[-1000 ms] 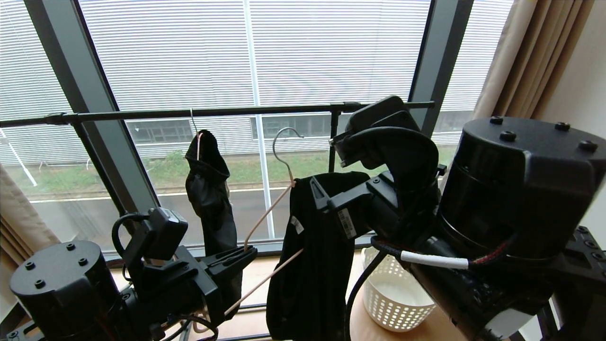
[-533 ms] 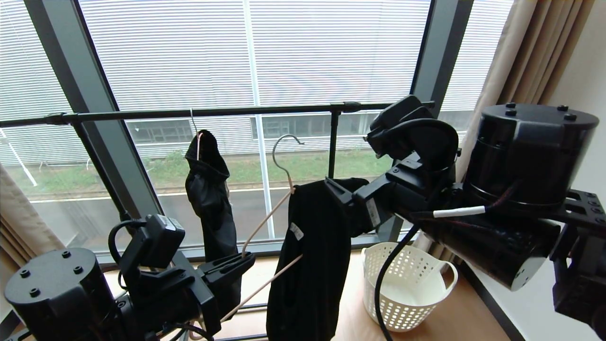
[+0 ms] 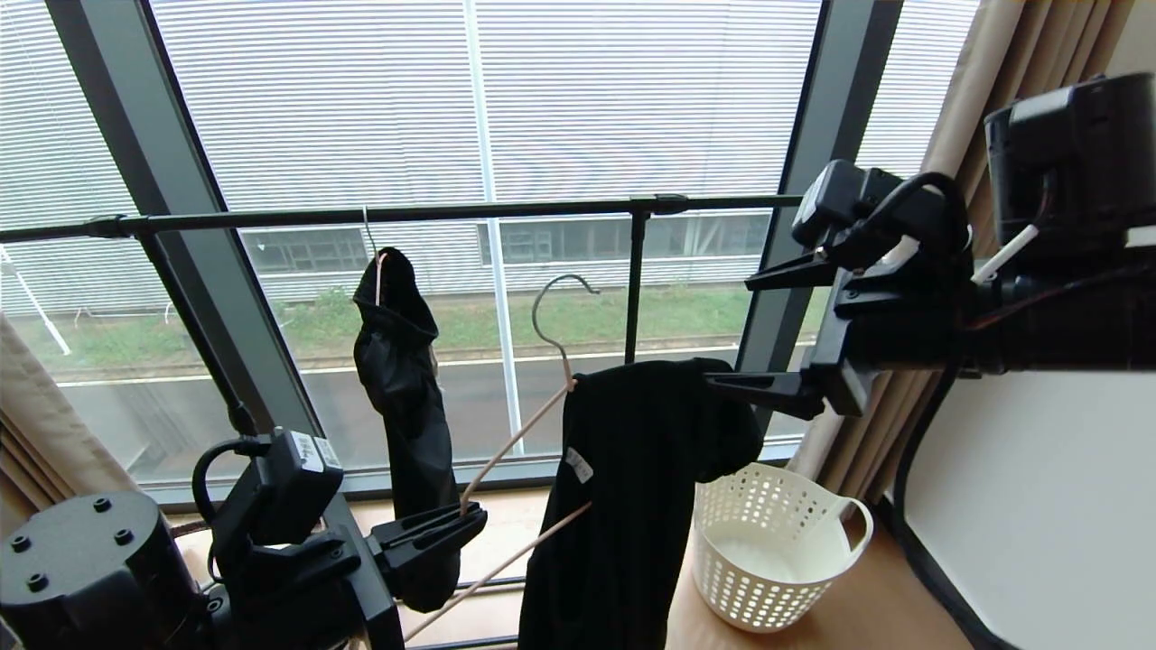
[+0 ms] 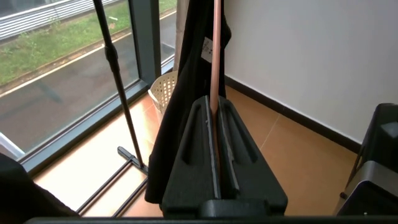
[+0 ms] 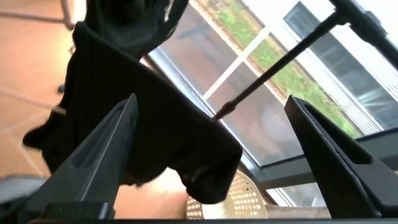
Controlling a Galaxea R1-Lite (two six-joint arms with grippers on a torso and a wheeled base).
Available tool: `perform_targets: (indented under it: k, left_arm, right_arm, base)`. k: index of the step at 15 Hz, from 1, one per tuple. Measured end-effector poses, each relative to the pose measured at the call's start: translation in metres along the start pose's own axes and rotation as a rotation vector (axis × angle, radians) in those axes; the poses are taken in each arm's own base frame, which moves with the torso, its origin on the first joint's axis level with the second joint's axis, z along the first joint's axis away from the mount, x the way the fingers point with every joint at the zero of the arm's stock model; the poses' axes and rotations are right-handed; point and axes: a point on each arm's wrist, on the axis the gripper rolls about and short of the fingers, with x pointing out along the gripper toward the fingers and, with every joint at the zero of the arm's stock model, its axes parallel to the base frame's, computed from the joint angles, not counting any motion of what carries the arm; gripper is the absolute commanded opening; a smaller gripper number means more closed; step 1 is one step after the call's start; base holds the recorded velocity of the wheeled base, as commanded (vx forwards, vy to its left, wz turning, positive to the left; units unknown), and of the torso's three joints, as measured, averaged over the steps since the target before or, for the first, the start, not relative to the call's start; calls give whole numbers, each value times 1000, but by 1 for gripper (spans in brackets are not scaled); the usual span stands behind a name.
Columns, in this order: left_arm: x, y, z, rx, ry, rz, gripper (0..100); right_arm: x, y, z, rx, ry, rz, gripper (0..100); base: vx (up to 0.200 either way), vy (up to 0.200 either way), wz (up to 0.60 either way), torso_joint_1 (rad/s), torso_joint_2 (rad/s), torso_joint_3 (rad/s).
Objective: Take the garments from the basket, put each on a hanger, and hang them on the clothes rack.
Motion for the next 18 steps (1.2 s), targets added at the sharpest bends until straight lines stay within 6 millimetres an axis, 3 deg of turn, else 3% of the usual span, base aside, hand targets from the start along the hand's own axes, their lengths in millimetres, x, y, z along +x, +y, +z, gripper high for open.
perform_targets:
  k: [2, 4, 7, 9, 12, 18]
  left_arm:
    - [-2, -1, -1, 1, 3, -5, 0]
    - [-3, -2, -2, 2, 5, -7, 0]
    - [-6, -6, 0, 11, -16, -67, 0]
    - [-8, -8, 0, 17, -29, -93, 0]
    - [-9, -8, -1, 15, -26, -93, 0]
    - [-9, -8, -1, 15, -25, -94, 0]
  right_arm:
    - [-14, -16, 9, -64, 67, 100, 100]
    - [-12, -30, 13, -129, 131, 222, 100]
    - [10, -48, 4, -157, 196, 440, 100]
    - [35, -54, -7, -135, 191, 524, 100]
    - [58, -56, -12, -123, 144, 556, 100]
    - [72, -39, -6, -116, 151, 612, 100]
  base:
    - [0, 0, 0, 0, 0, 0]
    - [0, 0, 0, 0, 0, 0]
    - [0, 0, 0, 0, 0, 0]
    - [0, 0, 0, 0, 0, 0]
    - [0, 0, 0, 0, 0, 0]
    - [0, 0, 0, 0, 0, 0]
